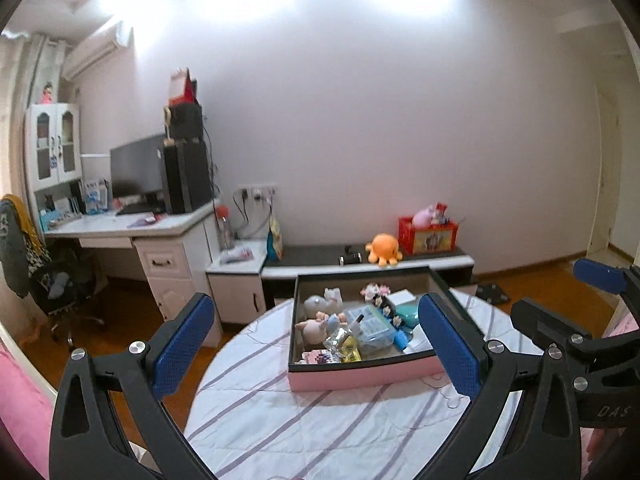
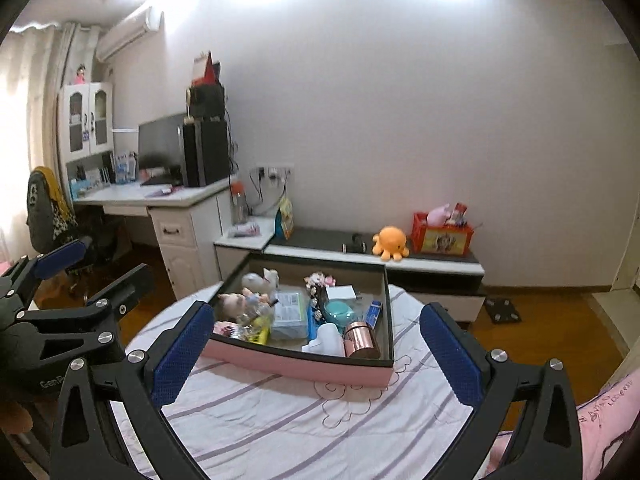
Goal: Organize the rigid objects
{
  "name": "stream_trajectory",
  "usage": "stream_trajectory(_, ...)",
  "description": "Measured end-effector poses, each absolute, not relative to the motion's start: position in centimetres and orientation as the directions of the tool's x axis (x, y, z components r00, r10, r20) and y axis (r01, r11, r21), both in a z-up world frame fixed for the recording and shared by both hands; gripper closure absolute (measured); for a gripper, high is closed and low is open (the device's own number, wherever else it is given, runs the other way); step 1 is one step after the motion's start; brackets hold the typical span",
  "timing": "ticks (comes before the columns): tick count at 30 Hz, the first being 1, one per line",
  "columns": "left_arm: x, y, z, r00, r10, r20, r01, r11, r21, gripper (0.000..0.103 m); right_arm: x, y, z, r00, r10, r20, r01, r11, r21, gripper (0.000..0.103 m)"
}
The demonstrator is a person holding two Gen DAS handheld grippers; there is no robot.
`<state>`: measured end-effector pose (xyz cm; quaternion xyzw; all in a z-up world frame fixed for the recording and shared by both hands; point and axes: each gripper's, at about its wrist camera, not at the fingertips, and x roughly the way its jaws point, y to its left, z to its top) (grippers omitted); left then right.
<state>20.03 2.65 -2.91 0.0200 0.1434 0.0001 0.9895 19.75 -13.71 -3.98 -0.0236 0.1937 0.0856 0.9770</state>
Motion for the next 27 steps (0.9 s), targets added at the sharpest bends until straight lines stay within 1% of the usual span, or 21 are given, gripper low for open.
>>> stream_trajectory(7, 13.9, 2.5, -2.0, 0.979, 0.02, -0.204, -0.011, 0.999, 0.048, 0.0, 13.8, -13.8, -2.6, 0.948, 0.136, -0.288, -0.149, 0.988, -0.024, 0.0)
stream_trajectory(11, 10.9, 2.0, -1.6, 0.987, 0.043, -0.157, -0.031, 0.997, 0.075, 0.0, 11.5, -14.0, -2.5, 0.958, 0.122, -0.26, -0.132, 0.991, -0.021, 0.0)
stream_trajectory(16, 8.7, 1.8, -1.2, 0.991, 0.038, -0.128, -0.03, 0.998, 0.062, 0.0, 9.1, -14.7, -2.3, 0.965, 0.135, -0.223, -0.135, 0.991, 0.017, 0.0)
stream_trajectory(27, 6.0, 1.7, -0.5, 0.995, 0.032, -0.092, -0.029, 0.999, 0.04, 0.0, 5.7, -14.6, -1.7, 0.979, 0.115, -0.171, -0.116, 0.993, 0.001, 0.0)
